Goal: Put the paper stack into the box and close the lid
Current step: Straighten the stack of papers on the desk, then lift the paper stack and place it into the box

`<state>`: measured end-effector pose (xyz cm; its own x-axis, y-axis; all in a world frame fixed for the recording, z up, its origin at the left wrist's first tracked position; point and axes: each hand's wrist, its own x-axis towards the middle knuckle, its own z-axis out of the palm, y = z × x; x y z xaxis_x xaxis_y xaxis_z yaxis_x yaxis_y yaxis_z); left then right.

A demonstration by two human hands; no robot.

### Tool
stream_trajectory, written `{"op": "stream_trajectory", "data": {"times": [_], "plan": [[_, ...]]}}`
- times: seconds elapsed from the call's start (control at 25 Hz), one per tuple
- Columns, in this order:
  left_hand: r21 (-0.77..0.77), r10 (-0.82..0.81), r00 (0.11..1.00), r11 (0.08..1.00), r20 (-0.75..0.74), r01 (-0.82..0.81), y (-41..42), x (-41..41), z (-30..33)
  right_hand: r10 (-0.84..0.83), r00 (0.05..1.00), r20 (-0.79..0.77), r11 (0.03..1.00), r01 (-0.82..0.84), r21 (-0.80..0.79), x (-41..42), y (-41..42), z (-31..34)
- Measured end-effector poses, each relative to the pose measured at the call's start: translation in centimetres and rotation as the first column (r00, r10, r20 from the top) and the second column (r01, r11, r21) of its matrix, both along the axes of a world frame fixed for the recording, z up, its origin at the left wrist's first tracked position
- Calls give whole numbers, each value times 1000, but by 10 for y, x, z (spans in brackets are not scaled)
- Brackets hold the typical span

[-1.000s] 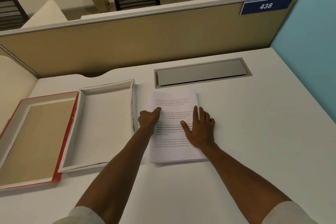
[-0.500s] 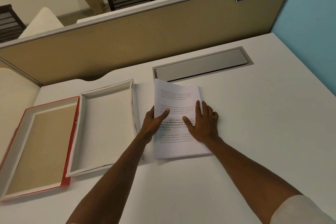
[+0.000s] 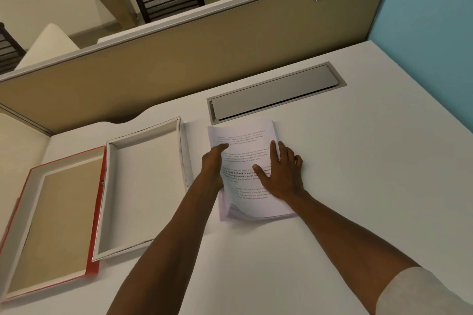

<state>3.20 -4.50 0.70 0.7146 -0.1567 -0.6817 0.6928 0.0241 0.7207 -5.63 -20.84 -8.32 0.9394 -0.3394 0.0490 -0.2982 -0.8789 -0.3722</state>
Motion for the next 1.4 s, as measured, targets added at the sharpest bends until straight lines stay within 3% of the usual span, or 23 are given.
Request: {"op": "stream_trajectory", "data": {"times": [0.08, 0.2, 0.32, 0.52, 0.72, 0.8, 0.84, 0.92, 0.96, 1.0, 1.04, 1.16, 1.28, 1.4], "plan": [[3, -45, 998, 999, -38, 45, 4, 1, -4, 3, 1000, -7, 1000, -3, 0, 0, 0, 0], [244, -7, 999, 970, -52, 20, 13, 9, -8, 1, 1000, -6, 1000, -1, 8, 1, -1, -2], [315, -14, 997, 948, -75, 37, 21, 22, -17, -1, 1000, -6, 1000, 1, 17, 0, -3, -3], [396, -232, 972, 897, 40, 198, 12, 25, -22, -2, 1000, -2, 1000, 3, 16, 1, -2, -5], [532, -147, 970, 847, 193, 22, 2, 14, -16, -2, 1000, -15, 998, 3, 64, -2, -2, 0], [467, -142, 941, 884, 308, -19, 6, -1, -13, -85, 996, 16, 964, 78, 253, 1, -5, 7], [422, -146, 921, 906, 362, -22, 10, -8, -10, -167, 986, -2, 896, 152, 418, 6, -10, 15], [329, -147, 883, 944, 446, -9, 16, -20, -3, -277, 951, -134, 582, 277, 765, 20, -26, 40], [292, -145, 867, 956, 477, -1, 19, -25, 0, -259, 946, -193, 387, 285, 877, 25, -33, 54], [268, -140, 852, 963, 505, 0, 23, -30, 4, -222, 952, -212, 259, 267, 928, 27, -37, 65], [258, -134, 839, 966, 527, -7, 25, -32, 8, -205, 957, -204, 230, 250, 940, 29, -39, 73], [242, -121, 790, 970, 602, -36, 29, -33, 20, -291, 951, -105, 362, 211, 908, 25, -24, 97], [196, -110, 724, 980, 680, -35, 30, -29, 35, -327, 934, 143, 554, 67, 830, 15, -5, 120], [120, -57, 685, 992, 726, -45, 35, -33, 42, -303, 891, 338, 608, -93, 788, -1, 6, 137]]}}
